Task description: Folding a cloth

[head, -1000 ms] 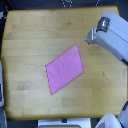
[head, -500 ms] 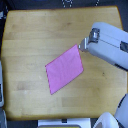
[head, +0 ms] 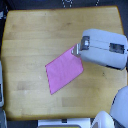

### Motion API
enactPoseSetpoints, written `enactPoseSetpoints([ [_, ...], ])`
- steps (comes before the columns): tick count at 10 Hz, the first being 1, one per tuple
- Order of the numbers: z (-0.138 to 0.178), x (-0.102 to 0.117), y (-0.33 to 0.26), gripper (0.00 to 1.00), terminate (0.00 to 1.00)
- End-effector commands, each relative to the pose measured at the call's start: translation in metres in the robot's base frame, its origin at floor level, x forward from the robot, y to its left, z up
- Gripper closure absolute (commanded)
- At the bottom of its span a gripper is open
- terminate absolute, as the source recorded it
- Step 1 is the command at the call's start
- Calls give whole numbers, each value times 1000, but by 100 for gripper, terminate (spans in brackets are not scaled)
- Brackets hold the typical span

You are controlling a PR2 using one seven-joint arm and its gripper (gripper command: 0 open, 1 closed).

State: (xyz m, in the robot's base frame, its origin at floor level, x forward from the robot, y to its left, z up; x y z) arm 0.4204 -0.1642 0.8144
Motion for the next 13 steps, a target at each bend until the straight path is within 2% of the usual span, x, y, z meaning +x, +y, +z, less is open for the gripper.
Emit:
enactPoseSetpoints([
  [1, -43, -5, 22, 0, 0],
  [6, -76, -6, 20, 0, 0],
  [9, -86, -2, 11, 0, 0],
  [11, -88, -9, 9, 0, 0],
  [12, -87, -15, 11, 100, 0],
  [13, -87, -22, 18, 100, 0],
])
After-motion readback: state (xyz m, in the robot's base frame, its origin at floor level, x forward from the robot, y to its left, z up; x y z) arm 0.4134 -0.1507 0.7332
